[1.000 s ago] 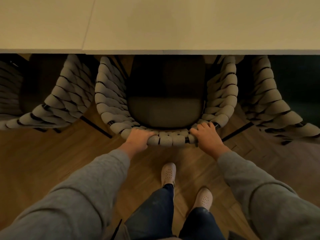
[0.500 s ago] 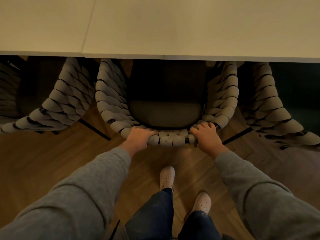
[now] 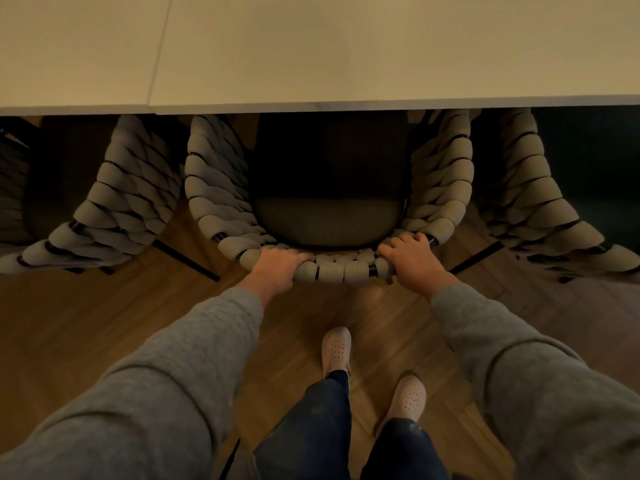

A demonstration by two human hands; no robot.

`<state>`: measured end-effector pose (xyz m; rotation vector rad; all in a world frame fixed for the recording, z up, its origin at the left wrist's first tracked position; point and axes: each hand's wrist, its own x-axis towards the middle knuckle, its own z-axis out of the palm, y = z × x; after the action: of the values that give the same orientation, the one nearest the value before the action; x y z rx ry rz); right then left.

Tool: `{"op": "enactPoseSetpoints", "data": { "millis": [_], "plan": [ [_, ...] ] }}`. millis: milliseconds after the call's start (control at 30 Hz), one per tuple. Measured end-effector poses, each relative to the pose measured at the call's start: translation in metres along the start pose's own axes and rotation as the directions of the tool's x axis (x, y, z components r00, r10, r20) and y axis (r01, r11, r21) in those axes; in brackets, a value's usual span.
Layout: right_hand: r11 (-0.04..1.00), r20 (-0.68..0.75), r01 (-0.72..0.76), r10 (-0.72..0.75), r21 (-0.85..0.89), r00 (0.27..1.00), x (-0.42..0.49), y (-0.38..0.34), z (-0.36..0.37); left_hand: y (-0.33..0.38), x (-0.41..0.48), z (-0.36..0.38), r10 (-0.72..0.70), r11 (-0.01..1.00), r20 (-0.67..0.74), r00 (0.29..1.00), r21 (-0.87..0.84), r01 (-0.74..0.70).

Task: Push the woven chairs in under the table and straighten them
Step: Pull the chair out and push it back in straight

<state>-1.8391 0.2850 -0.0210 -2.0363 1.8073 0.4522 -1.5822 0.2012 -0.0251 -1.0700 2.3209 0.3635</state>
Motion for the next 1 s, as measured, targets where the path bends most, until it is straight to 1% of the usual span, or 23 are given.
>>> {"op": "enactPoseSetpoints", "data": {
  "millis": [233, 367, 567, 667, 733, 833, 900, 1000],
  "plan": [
    [1.000, 0.001, 0.003, -0.003, 0.014, 1.000, -0.001, 0.001, 0.004, 0.006, -0.001, 0.004, -0.054, 0.998, 0.002, 0.999, 0.022, 0.054],
    [1.000, -0.013, 0.001, -0.001, 0.011, 1.000, -0.001, 0.003, 0.009, 0.008, 0.000, 0.010, -0.072, 0.997, -0.020, 0.997, 0.005, 0.072],
    [1.000, -0.015, 0.010, -0.010, 0.010, 1.000, 0.004, 0.005, 0.010, 0.008, 0.003, 0.003, -0.064, 0.998, 0.012, 0.998, 0.026, 0.064],
    [1.000, -0.021, 0.018, -0.018, 0.012, 1.000, 0.006, 0.007, 0.007, 0.007, 0.005, 0.000, -0.068, 0.998, 0.026, 0.997, 0.012, 0.068],
    [0.999, -0.009, 0.037, -0.037, 0.018, 0.999, 0.006, 0.009, 0.006, 0.006, 0.007, -0.001, -0.042, 0.999, 0.055, 0.998, -0.006, 0.043],
    [0.995, 0.018, 0.086, -0.087, 0.057, 0.996, 0.005, 0.015, 0.007, 0.007, 0.009, -0.002, -0.032, 0.999, 0.142, 0.989, -0.006, 0.033],
    [0.986, 0.033, 0.132, -0.136, 0.106, 0.990, 0.005, 0.018, 0.007, 0.013, 0.008, -0.007, -0.039, 0.999, 0.170, 0.985, -0.010, 0.041],
    [0.958, -0.013, 0.139, -0.140, 0.249, 0.990, -0.004, 0.028, 0.000, 0.037, 0.008, -0.019, 0.005, 0.998, 0.102, 0.995, -0.070, 0.002]
  ]
}}
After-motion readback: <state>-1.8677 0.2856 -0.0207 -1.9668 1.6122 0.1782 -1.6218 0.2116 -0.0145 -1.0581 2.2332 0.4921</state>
